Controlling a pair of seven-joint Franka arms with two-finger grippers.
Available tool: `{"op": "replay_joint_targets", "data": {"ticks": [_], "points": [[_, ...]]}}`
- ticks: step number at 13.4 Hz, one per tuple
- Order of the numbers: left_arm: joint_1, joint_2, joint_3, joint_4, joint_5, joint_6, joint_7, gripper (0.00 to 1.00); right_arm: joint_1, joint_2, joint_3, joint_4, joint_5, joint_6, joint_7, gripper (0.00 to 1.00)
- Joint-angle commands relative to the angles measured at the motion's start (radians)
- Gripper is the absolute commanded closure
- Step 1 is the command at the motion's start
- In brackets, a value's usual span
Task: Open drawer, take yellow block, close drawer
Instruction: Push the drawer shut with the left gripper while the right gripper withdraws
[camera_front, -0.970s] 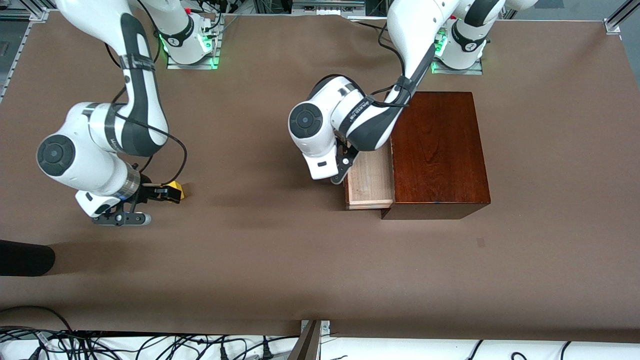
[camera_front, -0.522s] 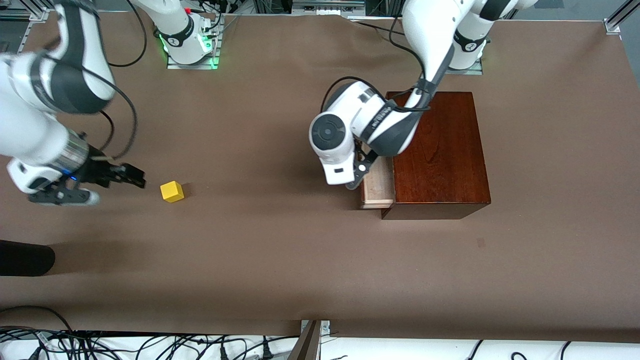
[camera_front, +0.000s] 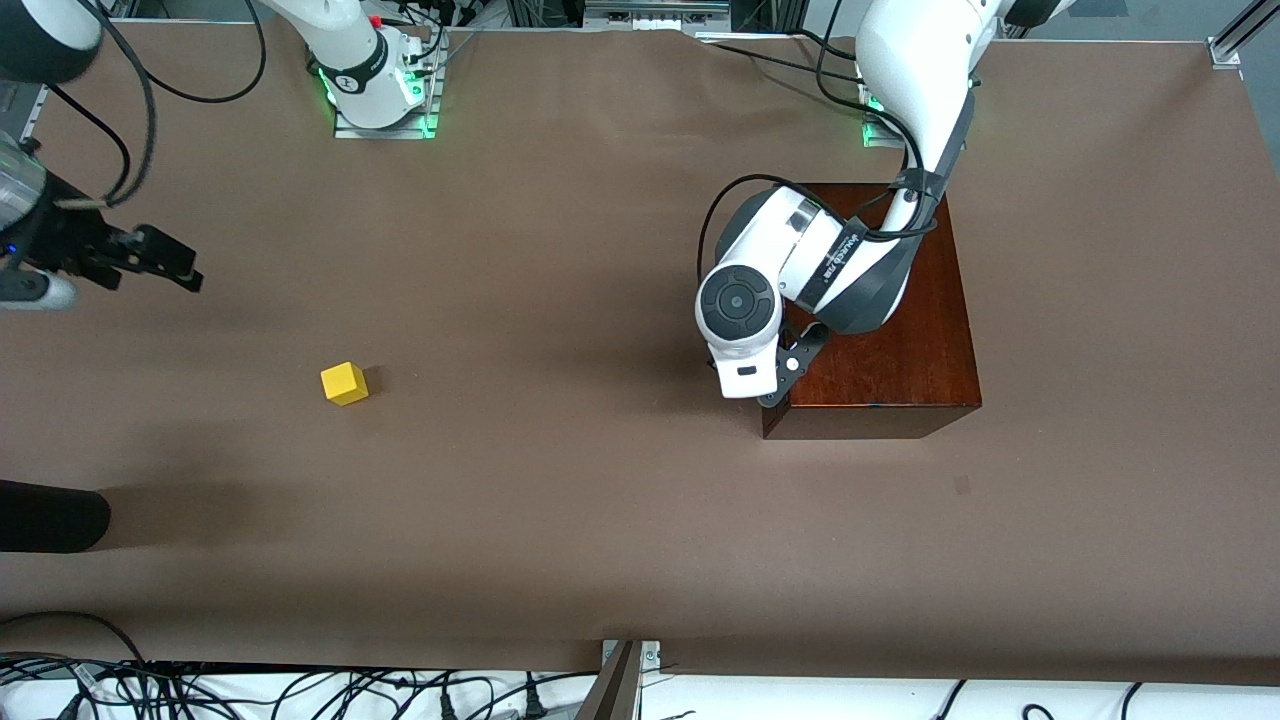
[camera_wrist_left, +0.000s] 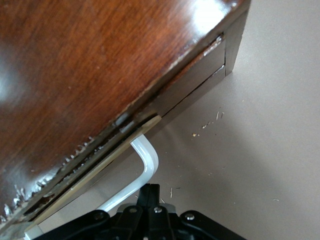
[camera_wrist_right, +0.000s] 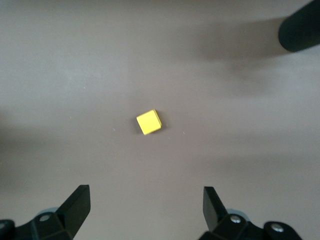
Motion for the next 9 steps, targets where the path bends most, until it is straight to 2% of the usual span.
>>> {"op": "replay_joint_targets", "data": {"ticks": [1,4,7,9], "points": [[0.009,-0.081,0.013,-0.044,0.042,-0.017,0.025,1.00,-0.039,-0.038,0.036,-0.028,-0.033,-0.033,0.018,0.00],[0.007,-0.124,-0.032,-0.038,-0.045,-0.014,0.001,1.00,-0.036,-0.047,0.039,-0.025,-0.047,-0.056,0.070,0.00],[0.009,-0.166,-0.052,-0.024,-0.064,-0.014,0.020,0.97,-0.030,-0.042,0.036,-0.014,-0.057,-0.073,0.075,0.00],[0.041,-0.208,-0.053,-0.024,-0.061,-0.014,0.135,0.94,-0.030,-0.021,0.035,0.001,-0.057,-0.084,0.076,0.00]]}}
